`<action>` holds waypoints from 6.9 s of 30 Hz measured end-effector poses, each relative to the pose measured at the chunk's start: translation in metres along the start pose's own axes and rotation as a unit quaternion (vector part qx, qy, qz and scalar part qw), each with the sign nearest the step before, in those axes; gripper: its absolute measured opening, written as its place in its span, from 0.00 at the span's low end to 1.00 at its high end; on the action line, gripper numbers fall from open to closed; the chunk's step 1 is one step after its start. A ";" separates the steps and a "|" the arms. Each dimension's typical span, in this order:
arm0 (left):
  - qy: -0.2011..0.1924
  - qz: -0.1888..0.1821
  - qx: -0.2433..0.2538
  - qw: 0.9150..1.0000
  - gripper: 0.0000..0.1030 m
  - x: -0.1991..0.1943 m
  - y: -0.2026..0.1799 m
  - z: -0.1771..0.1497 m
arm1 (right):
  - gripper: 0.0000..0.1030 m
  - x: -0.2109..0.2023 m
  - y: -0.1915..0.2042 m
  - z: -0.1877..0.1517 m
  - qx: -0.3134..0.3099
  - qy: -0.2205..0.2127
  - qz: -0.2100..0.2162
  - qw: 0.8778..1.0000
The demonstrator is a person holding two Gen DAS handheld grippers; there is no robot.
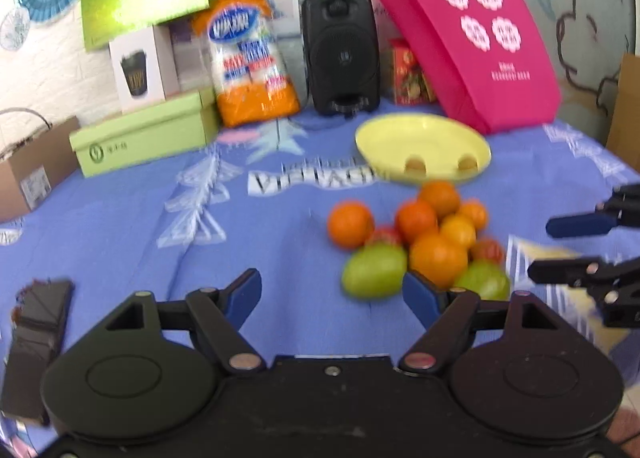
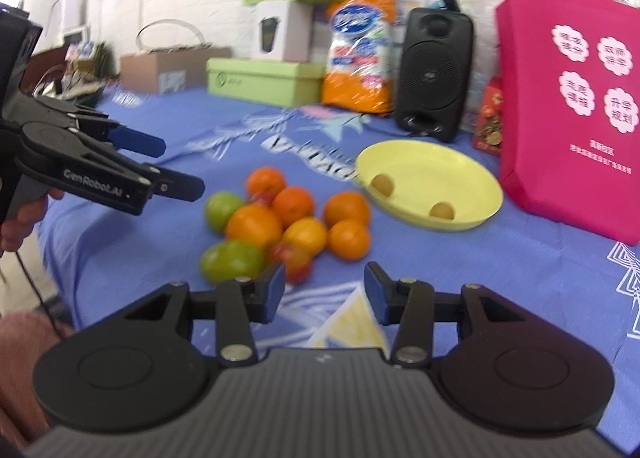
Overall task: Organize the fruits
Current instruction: 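Grasp a green mango with the left tool while the right tool grasps another, then lift both green mangoes onto the yellow plate and open both tools, then return the left tool to the pile and grasp a large orange, then grasp a red tomato with the right tool while the left tool lifts the orange, then place the orange and the red tomato on the yellow plate, opening both tools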
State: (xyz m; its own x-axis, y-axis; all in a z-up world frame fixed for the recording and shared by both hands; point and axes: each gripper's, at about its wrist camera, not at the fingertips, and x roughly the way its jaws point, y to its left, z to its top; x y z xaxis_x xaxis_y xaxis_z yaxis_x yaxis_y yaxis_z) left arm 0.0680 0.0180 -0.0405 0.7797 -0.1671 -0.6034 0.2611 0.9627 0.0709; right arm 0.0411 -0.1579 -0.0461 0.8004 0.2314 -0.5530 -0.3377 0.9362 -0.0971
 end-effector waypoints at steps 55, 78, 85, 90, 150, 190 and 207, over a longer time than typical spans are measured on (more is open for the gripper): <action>-0.004 -0.096 -0.017 0.995 0.37 0.009 0.008 0.023 | 0.47 0.008 0.021 -0.002 -0.014 -0.005 0.031 0.999; 0.081 -0.094 0.028 0.992 0.37 0.205 -0.028 0.167 | 0.47 0.116 -0.094 0.071 0.018 0.026 -0.026 0.999; 0.041 -0.063 -0.004 0.997 0.89 0.202 -0.022 0.170 | 0.48 0.133 -0.099 0.070 0.029 0.020 -0.043 0.998; 0.010 -0.049 -0.001 0.999 0.89 0.161 -0.006 0.167 | 0.49 0.108 -0.103 0.070 0.039 -0.006 -0.063 0.997; 0.011 -0.108 -0.045 0.993 0.42 0.060 -0.007 0.005 | 0.35 0.058 -0.004 0.005 0.015 0.029 0.022 0.999; -0.019 -0.122 -0.002 0.992 0.42 0.063 -0.008 0.092 | 0.26 0.031 -0.051 0.050 -0.012 -0.029 -0.041 0.999; 0.033 -0.115 0.004 0.993 0.43 0.180 -0.025 0.180 | 0.26 0.095 -0.127 0.084 0.031 -0.011 -0.070 0.997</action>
State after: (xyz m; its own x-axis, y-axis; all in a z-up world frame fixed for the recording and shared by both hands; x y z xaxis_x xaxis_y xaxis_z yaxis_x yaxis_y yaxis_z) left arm 0.3048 -0.0745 -0.0077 0.6605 -0.3676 -0.6547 0.4324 0.8991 -0.0686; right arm 0.2015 -0.2329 -0.0169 0.8485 0.1025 -0.5191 -0.1916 0.9740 -0.1208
